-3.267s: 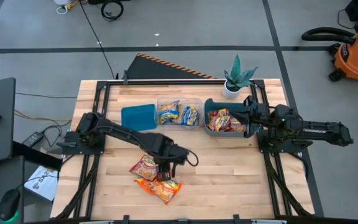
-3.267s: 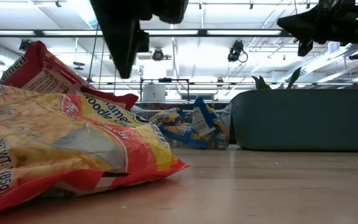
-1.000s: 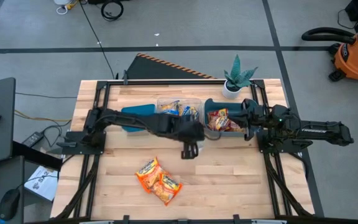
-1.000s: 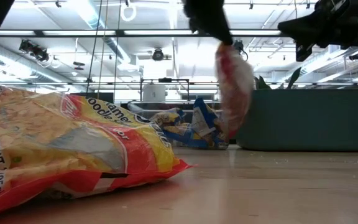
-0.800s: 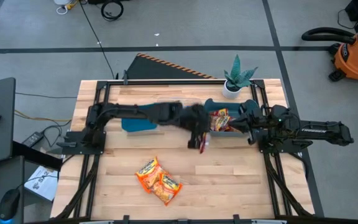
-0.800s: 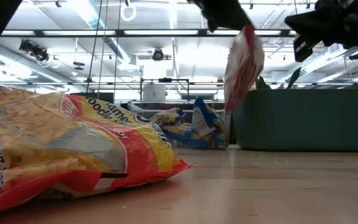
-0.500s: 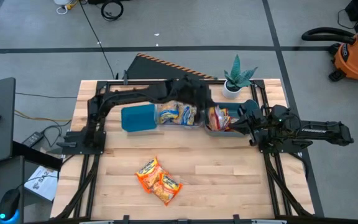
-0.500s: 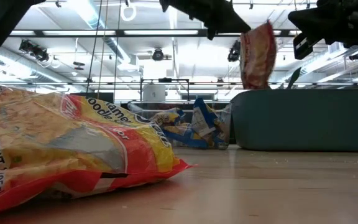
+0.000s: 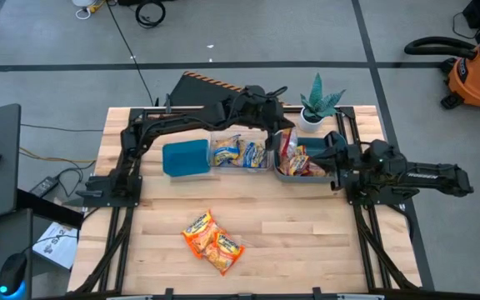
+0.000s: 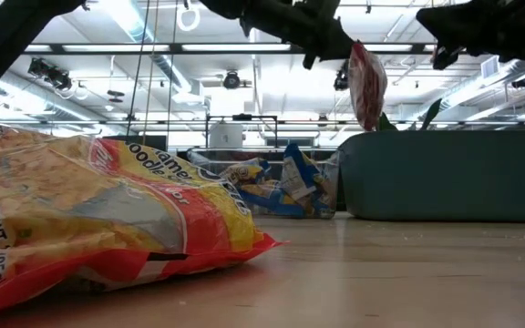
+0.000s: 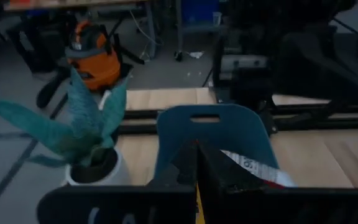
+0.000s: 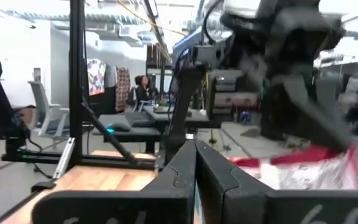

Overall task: Sort Maruchan noodles
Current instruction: Put the red noddle pack into the dark blue bin, then put the bottom orange noddle pack into the blue bin

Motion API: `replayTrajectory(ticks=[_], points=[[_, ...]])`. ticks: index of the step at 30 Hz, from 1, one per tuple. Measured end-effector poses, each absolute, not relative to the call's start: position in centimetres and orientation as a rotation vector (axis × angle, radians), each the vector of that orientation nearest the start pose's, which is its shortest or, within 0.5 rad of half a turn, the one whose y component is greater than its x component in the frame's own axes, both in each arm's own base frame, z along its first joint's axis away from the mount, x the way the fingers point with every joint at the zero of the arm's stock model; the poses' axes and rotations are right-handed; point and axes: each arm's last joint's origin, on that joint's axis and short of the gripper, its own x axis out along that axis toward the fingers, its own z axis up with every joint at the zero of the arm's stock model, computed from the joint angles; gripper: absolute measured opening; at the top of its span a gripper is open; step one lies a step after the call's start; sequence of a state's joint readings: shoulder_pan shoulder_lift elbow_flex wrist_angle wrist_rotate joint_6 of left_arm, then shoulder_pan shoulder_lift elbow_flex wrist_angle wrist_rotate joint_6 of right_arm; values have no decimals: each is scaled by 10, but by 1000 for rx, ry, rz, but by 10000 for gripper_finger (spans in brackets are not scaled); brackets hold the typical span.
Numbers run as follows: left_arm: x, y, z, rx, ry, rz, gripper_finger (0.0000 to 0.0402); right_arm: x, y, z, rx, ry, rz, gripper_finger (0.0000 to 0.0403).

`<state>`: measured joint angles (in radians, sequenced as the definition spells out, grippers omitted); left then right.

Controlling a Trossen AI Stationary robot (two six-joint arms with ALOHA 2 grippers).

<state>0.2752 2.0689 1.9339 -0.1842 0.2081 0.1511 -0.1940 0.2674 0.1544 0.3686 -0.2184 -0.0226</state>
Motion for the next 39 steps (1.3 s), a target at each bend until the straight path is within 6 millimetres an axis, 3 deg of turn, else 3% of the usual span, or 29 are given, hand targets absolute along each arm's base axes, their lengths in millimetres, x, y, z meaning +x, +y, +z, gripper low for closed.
replayTrajectory(ticks=[10, 16, 20, 24, 28, 32, 36, 39], points=[[484, 122, 307, 163, 371, -2, 2, 103, -14, 240, -121, -293, 17, 14], [498, 122, 269, 428, 444, -78, 9, 104, -13, 240, -108, -287, 41, 14], [509, 119, 243, 484, 476, -110, 11, 104, -13, 238, -107, -268, 67, 14], [515, 110, 233, 522, 473, -138, 15, 105, -13, 236, -74, -250, 70, 14], [520, 94, 229, 575, 455, -175, 50, 105, -13, 234, -35, -223, 75, 14], [522, 83, 228, 495, 438, -225, 114, 106, -13, 232, -2, -208, 78, 14], [521, 81, 230, 362, 385, -353, 165, 105, -12, 232, 24, -203, 122, 14], [519, 85, 239, 328, 386, -284, 179, 105, -10, 232, 39, -197, 180, 14]])
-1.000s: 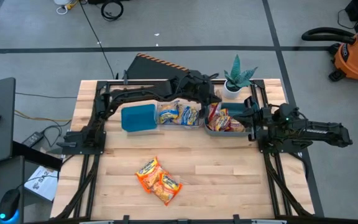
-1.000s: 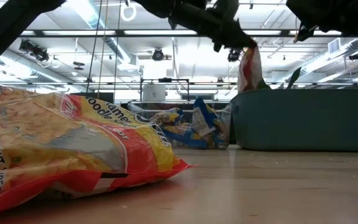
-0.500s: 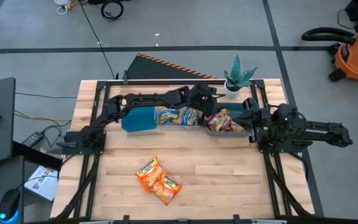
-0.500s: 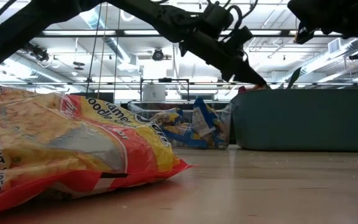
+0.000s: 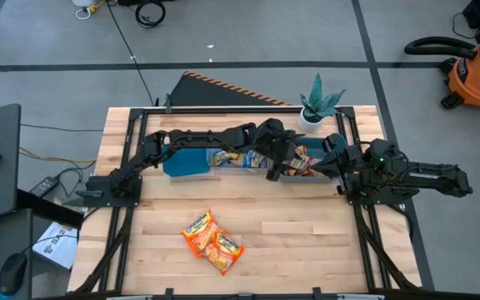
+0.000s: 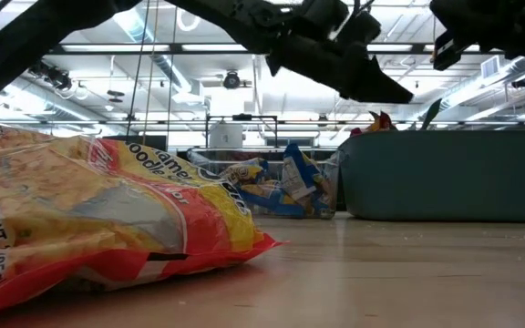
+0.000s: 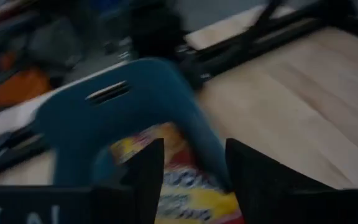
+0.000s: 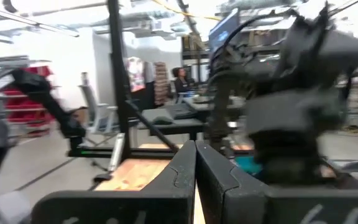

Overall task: Sort Maruchan noodles
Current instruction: Put the bottom orange noddle pack into the blue bin

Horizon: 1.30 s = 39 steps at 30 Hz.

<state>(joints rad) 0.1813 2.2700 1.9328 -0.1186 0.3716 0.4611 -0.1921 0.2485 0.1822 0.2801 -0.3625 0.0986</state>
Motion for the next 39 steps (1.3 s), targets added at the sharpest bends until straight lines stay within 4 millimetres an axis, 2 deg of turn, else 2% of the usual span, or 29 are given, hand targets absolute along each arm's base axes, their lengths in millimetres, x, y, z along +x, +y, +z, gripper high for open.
replayTrajectory(ticks=[4, 9, 13, 19, 23, 29, 34, 39], points=[[510, 96, 259, 278, 432, -103, 174, 105, -9, 231, 73, -176, 234, 14], [484, 95, 280, 199, 594, -87, 162, 106, -9, 225, 114, -115, 230, 14], [451, 67, 307, 155, 751, -179, 153, 106, -9, 223, 118, -98, 230, 14], [409, 19, 315, -104, 1094, -200, 149, 108, -9, 219, 96, -73, 241, 14], [394, -18, 309, -237, 1291, -142, 149, 109, -9, 214, 49, -84, 220, 14], [380, -67, 289, -155, 1428, -10, 148, 111, -13, 220, 58, -167, 110, 14], [370, -96, 262, -222, 1520, -16, 140, 111, -13, 224, 25, -212, 105, 14], [358, -115, 229, -269, 1579, -20, 121, 114, -13, 222, 51, -193, 115, 14]])
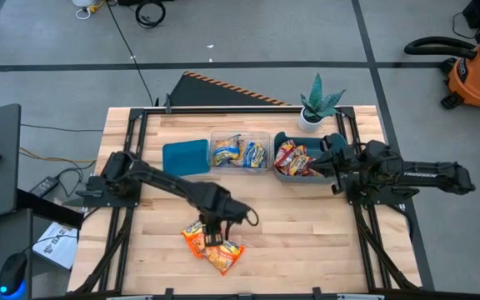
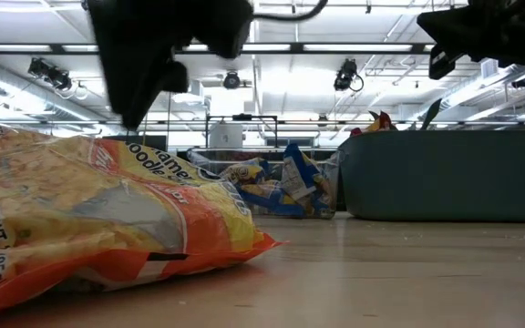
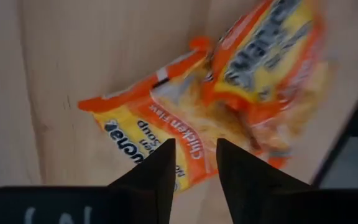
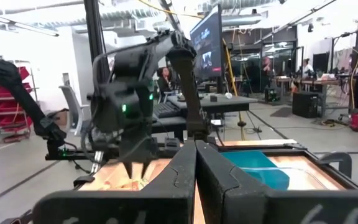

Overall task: Sort Maruchan noodles
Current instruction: Put the bottom orange noddle pack into the blue bin

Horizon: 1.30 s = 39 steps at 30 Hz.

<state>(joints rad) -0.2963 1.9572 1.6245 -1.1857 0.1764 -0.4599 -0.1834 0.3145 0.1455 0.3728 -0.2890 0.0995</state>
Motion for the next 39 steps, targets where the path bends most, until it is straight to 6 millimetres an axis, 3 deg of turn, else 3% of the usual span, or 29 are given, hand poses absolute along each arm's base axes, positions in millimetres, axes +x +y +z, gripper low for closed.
replayTrajectory(ticks=[5, 8, 14, 18, 27, 39], points=[[347, -117, 208, -153, 1604, 92, 112, 117, -13, 222, 60, -193, 117, 14], [350, -115, 203, -248, 1584, 117, 112, 119, -14, 223, 84, -199, 120, 14], [364, -126, 206, -438, 1490, -65, 112, 123, -14, 220, 123, -171, 121, 14], [367, -128, 207, -509, 1482, -99, 112, 125, -15, 218, 145, -152, 121, 14], [332, -180, 205, -434, 1626, -53, 146, 127, -15, 217, 151, -141, 120, 14], [323, -200, 202, -467, 1614, 54, 149, 127, -15, 220, 144, -170, 123, 14]])
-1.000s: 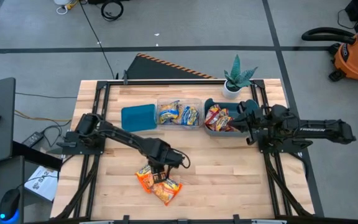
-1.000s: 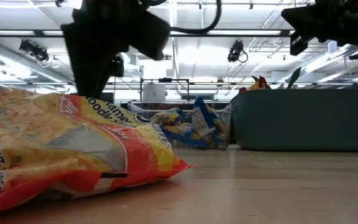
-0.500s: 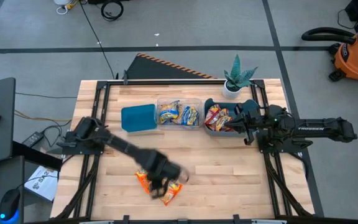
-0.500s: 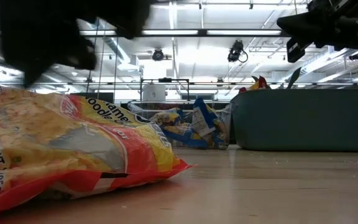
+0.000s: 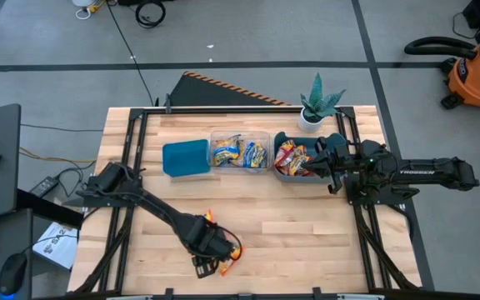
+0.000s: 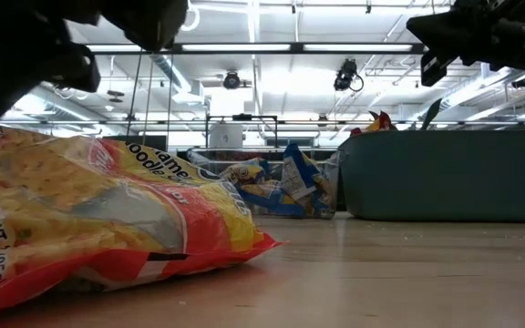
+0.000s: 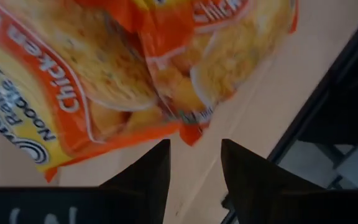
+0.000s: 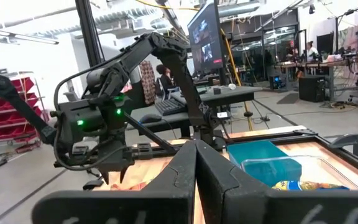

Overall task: Sort Maruchan noodles
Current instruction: Put the bottom orange noddle pack into the blue bin

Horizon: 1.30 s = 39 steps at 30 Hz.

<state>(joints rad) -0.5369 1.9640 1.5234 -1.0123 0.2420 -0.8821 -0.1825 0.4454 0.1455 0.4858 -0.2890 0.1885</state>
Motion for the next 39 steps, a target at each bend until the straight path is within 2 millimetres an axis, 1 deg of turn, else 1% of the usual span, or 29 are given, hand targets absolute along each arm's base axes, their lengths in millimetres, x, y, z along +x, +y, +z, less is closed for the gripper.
replayTrajectory(ticks=[3, 5, 8, 16, 21, 25, 28, 30, 32, 34, 35, 39], points=[[325, -201, 202, -473, 1584, 66, 149, 127, -15, 220, 143, -170, 123, 14], [328, -202, 197, -475, 1573, 66, 149, 127, -15, 220, 142, -169, 123, 14], [328, -204, 190, -465, 1612, 44, 149, 127, -15, 220, 141, -169, 123, 14], [328, -204, 189, -434, 1589, 67, 148, 128, -15, 219, 143, -163, 122, 14], [329, -204, 185, -410, 1600, 56, 136, 128, -15, 219, 146, -162, 123, 14], [329, -203, 185, -398, 1598, 48, 107, 128, -15, 219, 146, -163, 122, 14], [331, -200, 185, -381, 1598, 33, 65, 128, -15, 219, 146, -162, 122, 14], [332, -198, 185, -366, 1599, 15, 30, 128, -15, 219, 146, -162, 122, 14], [333, -195, 186, -359, 1597, 4, 11, 128, -15, 219, 146, -162, 122, 14], [336, -191, 191, -351, 1592, -7, 10, 128, -15, 219, 146, -162, 122, 14], [339, -189, 196, -349, 1582, -17, 10, 128, -15, 219, 145, -163, 122, 14], [348, -173, 231, -270, 1534, 11, 7, 128, -15, 219, 142, -164, 122, 14]])
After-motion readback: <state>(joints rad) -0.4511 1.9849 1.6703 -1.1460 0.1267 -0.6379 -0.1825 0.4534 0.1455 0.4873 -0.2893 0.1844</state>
